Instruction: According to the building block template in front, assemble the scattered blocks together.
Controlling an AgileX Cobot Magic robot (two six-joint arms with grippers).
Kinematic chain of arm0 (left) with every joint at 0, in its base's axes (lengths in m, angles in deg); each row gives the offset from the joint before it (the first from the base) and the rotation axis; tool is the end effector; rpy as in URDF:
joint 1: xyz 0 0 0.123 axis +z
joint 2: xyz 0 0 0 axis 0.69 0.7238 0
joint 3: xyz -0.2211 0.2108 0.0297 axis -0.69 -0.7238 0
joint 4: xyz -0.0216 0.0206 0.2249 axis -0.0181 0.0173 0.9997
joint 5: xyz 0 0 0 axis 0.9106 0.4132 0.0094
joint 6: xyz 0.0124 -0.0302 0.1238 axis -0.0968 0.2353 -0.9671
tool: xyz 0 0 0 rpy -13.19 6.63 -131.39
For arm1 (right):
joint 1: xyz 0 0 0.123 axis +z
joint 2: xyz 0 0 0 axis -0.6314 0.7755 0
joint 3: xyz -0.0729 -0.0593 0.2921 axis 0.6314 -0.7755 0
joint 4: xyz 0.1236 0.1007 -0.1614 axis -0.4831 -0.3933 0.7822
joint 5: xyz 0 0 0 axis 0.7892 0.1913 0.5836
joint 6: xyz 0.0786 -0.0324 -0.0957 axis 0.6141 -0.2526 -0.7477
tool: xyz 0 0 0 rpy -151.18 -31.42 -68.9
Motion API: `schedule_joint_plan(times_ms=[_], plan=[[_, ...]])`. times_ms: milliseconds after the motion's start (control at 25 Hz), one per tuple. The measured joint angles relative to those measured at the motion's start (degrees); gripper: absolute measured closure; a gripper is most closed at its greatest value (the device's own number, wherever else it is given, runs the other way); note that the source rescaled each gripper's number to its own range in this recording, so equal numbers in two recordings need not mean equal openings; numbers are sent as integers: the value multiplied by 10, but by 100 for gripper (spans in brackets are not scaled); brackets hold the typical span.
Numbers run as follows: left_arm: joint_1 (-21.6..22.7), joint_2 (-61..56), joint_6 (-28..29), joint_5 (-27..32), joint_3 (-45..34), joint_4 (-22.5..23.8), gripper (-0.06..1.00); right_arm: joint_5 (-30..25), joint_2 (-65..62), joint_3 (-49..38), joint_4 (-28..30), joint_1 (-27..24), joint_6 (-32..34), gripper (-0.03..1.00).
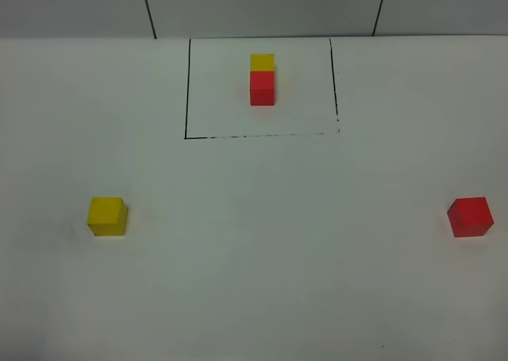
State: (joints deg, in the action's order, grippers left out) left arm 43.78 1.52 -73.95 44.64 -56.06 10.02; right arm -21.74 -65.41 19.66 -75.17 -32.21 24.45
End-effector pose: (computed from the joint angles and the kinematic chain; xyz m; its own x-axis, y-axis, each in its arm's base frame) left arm -0.0178 -0.0232 0.2507 -0.4343 0.0493 -0.8994 0.1818 0.9827 -0.0340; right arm -0.0174 0.0090 0.2470 -0.4564 0.0150 -0.8896 -0.1646 0.9812 0.1010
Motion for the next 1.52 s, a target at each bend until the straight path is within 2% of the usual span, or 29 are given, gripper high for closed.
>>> schedule_joint_plan(times_ms=[1520], plan=[[0,0,0,0,0,0,38,0,0,0,0,0,0,18]])
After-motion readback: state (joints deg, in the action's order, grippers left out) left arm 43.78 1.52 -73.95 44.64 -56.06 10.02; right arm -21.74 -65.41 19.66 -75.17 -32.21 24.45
